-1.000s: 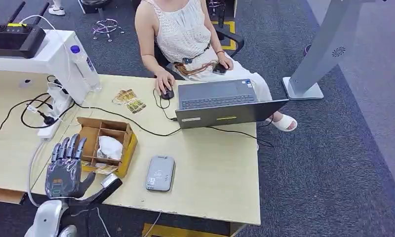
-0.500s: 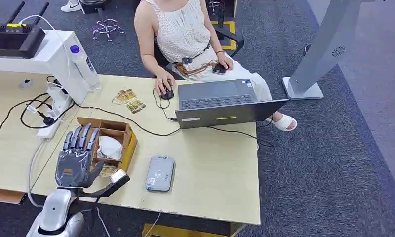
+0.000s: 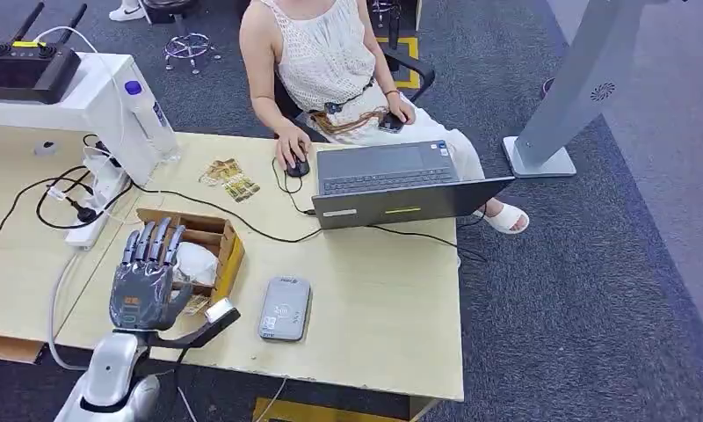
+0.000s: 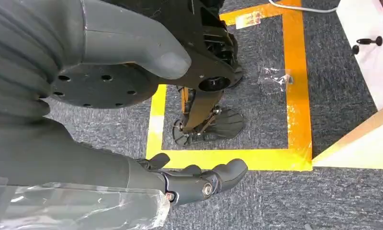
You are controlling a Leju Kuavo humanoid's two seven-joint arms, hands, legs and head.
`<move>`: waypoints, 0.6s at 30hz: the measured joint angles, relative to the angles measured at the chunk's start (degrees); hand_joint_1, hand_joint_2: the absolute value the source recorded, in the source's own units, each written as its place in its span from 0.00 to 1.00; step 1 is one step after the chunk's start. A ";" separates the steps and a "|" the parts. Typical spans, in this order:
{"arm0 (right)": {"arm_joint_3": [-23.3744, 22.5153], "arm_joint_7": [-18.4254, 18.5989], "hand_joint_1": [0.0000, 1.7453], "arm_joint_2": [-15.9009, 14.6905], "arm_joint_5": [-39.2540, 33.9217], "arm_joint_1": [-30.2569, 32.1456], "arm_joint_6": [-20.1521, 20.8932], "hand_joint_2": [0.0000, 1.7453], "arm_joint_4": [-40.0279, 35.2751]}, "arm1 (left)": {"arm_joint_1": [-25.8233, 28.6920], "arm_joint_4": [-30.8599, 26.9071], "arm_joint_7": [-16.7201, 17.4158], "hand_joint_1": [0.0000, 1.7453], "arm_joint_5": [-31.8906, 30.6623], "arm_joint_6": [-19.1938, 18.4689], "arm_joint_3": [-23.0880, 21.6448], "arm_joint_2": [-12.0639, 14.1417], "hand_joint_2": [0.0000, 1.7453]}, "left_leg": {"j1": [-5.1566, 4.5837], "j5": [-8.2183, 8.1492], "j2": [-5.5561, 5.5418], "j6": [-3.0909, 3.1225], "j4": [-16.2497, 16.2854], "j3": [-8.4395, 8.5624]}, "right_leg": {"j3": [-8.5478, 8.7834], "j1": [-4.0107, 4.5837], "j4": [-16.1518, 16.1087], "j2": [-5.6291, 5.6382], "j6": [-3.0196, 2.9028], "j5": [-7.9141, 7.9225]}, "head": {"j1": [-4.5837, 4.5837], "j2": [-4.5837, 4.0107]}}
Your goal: Pass the card to the sensor for recognition and then transmit it.
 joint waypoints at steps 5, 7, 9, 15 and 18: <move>0.00 0.00 0.00 0.00 0.00 0.01 -0.09 1.00 0.00 | 0.02 0.00 0.02 0.00 -0.02 0.00 -0.24 -0.02 1.00 | 0.00 0.00 0.00 0.00 0.00 0.01 | 0.00 0.00 0.00 0.00 0.00 0.00 | 0.00 0.00; 0.00 0.00 0.00 0.00 0.00 0.01 -0.09 1.00 0.00 | 0.03 0.00 0.02 0.00 -0.02 0.00 -0.28 -0.04 1.00 | 0.00 0.00 0.00 0.00 0.00 0.00 | 0.00 0.00 0.00 0.00 0.00 0.00 | 0.00 0.00; 0.00 0.00 0.00 0.00 0.00 0.01 -0.09 1.00 0.00 | 0.03 0.00 0.04 0.00 -0.04 0.09 -0.31 -0.04 1.00 | 0.00 0.00 0.00 0.00 0.00 0.00 | 0.00 0.00 0.00 0.00 0.00 0.00 | 0.00 0.00; -0.02 -0.24 0.00 -0.02 0.02 0.04 -0.35 1.00 0.02 | 1.27 -2.82 1.03 0.00 -2.34 10.89 -0.31 -0.44 1.00 | 0.00 0.00 0.00 0.00 0.00 -0.01 | 0.00 0.00 0.00 0.00 0.00 0.00 | 0.00 0.00; -0.04 -0.57 0.00 0.00 0.02 0.06 -0.77 1.00 0.04 | 3.30 -6.91 -1.34 0.00 -3.61 12.17 -0.31 -0.66 1.00 | 0.00 -0.01 0.01 0.00 0.00 -0.01 | 0.00 0.00 0.00 0.02 0.00 0.00 | 0.00 0.00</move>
